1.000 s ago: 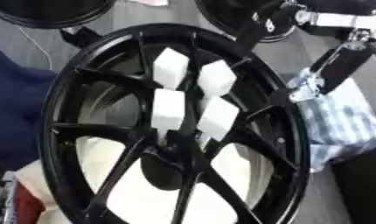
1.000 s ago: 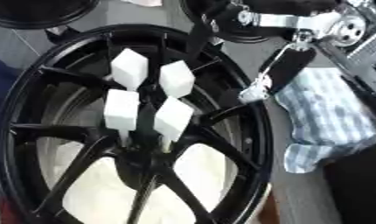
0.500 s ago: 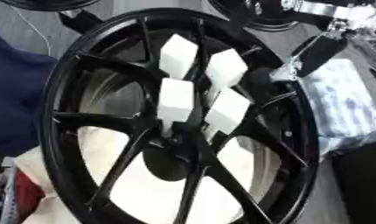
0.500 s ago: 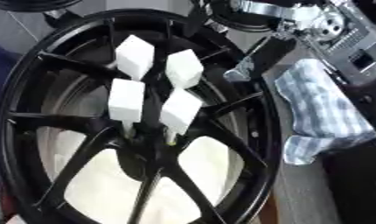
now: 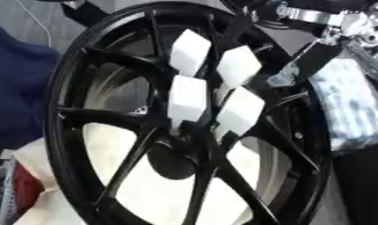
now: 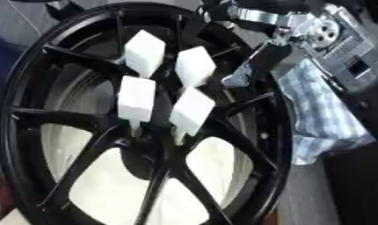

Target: Pull the pin out of the wheel hub.

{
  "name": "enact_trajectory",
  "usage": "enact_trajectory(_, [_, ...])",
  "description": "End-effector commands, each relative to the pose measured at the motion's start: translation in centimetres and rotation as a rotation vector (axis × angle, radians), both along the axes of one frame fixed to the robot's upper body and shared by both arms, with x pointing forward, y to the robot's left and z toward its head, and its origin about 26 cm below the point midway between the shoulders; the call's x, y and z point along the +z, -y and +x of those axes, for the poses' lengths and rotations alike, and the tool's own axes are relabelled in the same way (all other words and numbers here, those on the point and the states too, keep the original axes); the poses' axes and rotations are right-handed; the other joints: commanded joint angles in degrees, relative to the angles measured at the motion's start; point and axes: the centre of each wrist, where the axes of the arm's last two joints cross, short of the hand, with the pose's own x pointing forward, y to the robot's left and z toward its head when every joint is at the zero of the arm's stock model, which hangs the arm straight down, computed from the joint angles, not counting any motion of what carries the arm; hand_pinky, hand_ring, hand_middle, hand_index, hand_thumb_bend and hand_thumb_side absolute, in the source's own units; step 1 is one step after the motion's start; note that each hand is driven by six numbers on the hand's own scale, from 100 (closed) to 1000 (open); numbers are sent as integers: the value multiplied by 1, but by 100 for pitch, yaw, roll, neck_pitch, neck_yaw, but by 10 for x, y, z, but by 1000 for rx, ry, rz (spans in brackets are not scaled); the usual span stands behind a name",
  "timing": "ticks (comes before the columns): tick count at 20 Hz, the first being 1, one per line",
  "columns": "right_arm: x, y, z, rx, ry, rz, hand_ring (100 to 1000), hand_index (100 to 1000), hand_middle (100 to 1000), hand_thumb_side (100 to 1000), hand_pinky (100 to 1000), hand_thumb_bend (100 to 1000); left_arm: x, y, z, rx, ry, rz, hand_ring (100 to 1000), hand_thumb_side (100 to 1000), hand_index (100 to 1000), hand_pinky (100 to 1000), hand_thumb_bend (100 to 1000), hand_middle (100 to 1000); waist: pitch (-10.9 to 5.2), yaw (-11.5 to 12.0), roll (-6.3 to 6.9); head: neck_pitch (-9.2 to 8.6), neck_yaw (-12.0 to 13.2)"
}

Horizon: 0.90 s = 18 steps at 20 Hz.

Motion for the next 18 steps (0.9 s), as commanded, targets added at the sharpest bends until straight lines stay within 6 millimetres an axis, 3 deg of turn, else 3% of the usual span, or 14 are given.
enact_trajectory(1, [10, 2, -2, -11, 12, -7, 796, 776, 767, 228, 835, 463, 7, 2, -1, -8, 22, 8, 628, 798, 749, 842, 100, 639, -73, 10, 28, -92, -11])
enact_trajectory(8, [7, 3, 0, -28, -1, 0, 792, 769, 761, 234, 832, 464, 8, 4, 0, -9, 20, 11, 629, 802, 749, 844, 100, 640, -50, 30, -25, -126, -26])
enact_trajectory(18, [4, 1, 1, -42, -31, 34, 747, 650, 641, 206, 803, 381, 9, 5, 1, -4, 11, 12, 631, 805, 748, 847, 100, 640, -58, 25, -68, -125, 33])
